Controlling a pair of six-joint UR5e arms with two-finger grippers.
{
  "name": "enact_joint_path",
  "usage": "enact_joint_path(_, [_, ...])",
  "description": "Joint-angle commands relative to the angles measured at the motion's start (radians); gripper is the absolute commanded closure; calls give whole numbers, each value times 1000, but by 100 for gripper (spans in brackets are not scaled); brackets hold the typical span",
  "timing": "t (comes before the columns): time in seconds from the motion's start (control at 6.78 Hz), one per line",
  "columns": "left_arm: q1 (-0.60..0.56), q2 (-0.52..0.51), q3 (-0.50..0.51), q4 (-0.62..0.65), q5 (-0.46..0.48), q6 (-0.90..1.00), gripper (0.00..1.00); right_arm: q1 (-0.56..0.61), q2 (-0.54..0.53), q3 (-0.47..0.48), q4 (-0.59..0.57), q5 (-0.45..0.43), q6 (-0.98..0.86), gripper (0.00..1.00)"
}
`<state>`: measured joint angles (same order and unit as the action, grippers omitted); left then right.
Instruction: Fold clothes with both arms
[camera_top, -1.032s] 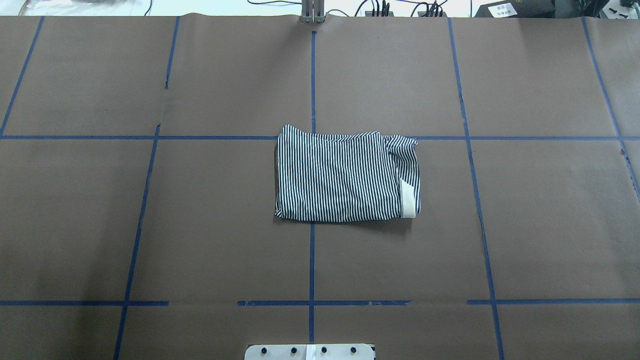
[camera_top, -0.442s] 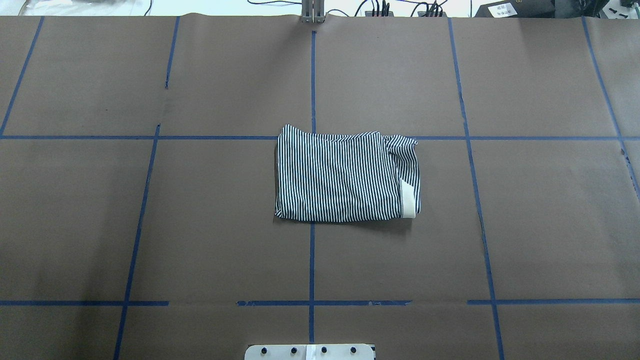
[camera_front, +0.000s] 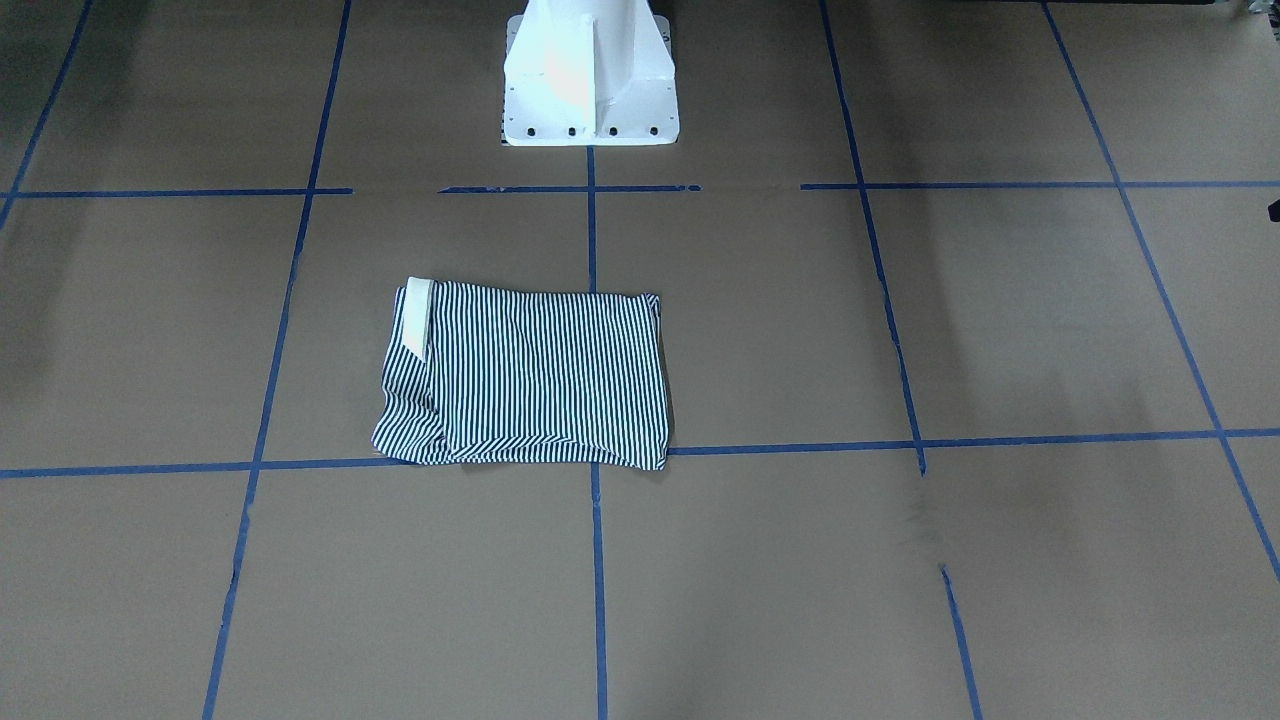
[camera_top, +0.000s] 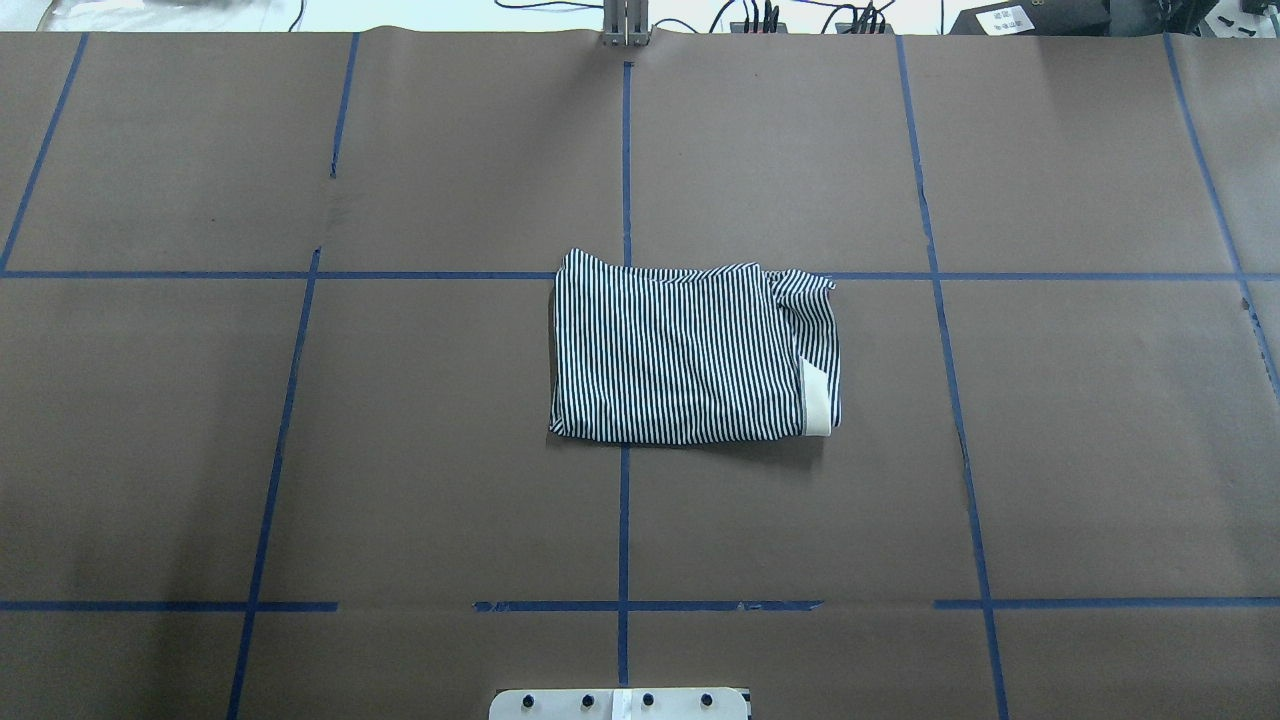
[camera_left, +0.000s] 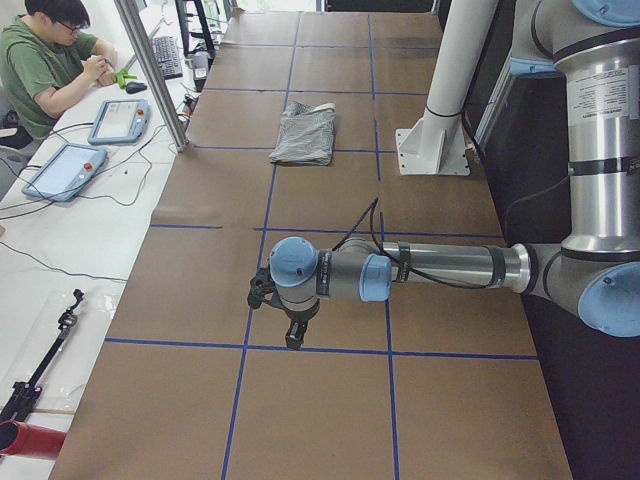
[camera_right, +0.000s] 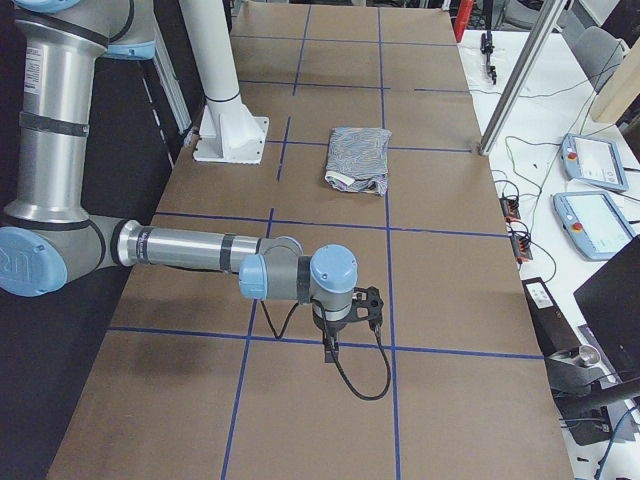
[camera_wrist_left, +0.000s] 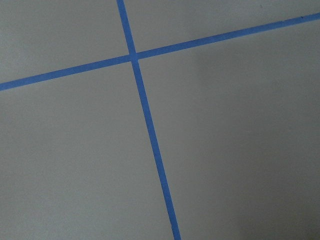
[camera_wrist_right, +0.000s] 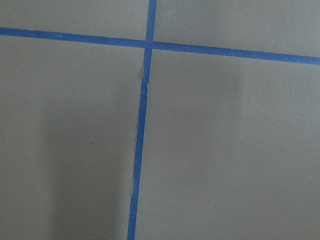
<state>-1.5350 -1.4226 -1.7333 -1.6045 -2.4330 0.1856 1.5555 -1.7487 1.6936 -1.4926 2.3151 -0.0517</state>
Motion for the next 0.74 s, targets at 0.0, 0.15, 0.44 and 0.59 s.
enact_joint_path(0.0, [1, -2, 0, 0, -1, 0, 0, 0, 0, 0, 2, 3, -2, 0])
enact_joint_path(0.15, [1, -3, 0, 0, -1, -2, 0, 0, 0, 0, 2, 6, -2, 0])
enact_joint_path(0.44, [1, -6, 0, 0, -1, -2, 0, 0, 2, 0, 2, 7, 0, 0])
enact_joint_path(0.59, [1, -9, 1, 0, -1, -2, 0, 0, 2, -2, 2, 9, 0, 0])
